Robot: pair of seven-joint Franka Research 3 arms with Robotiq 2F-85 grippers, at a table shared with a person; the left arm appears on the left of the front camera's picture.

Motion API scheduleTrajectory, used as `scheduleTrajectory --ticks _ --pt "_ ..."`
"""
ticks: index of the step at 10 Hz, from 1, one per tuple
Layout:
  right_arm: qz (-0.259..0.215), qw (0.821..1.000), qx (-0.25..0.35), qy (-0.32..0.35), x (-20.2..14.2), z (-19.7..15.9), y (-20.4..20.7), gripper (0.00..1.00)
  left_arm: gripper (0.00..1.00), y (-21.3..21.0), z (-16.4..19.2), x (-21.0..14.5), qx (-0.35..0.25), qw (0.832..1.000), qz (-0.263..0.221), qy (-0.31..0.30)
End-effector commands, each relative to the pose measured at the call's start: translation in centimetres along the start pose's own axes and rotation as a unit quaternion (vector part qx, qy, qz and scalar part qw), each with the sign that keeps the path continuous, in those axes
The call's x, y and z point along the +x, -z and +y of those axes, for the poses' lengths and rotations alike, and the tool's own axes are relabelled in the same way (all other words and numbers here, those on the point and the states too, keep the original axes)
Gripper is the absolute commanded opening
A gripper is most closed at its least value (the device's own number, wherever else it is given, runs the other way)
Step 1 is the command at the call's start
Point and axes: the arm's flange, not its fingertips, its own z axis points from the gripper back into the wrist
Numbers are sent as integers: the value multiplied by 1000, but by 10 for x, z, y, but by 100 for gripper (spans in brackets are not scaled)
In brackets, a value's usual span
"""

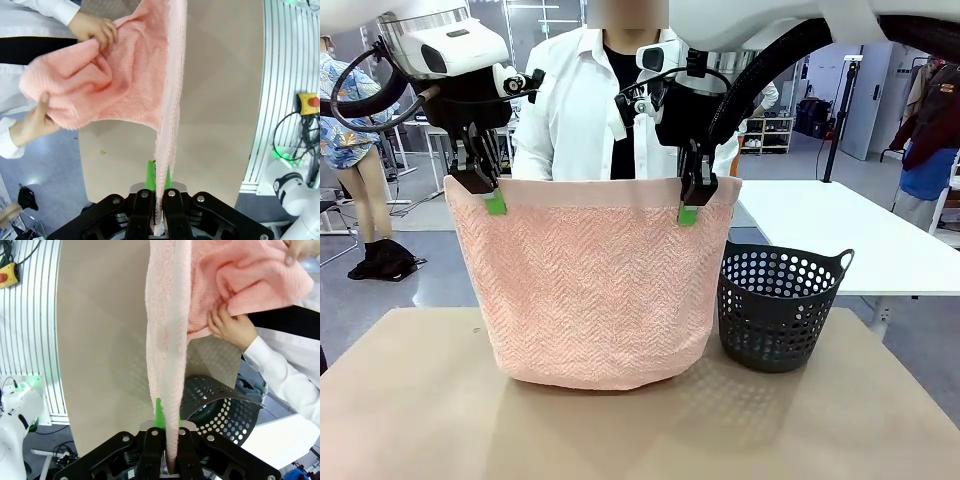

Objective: Fold the towel.
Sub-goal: Release the end of the 100 cm Hotel Towel you were holding and grab the top end of the folded side.

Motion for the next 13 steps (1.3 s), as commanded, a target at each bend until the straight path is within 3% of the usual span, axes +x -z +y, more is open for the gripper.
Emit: scheduleTrajectory --ticks 1,13 --pt "4 1000 -3 -5 0 0 -1 0 0 -1 0 0 1 1000 0 0" --pt "4 1000 -3 -5 0 0 -1 0 0 -1 0 0 1 1000 0 0"
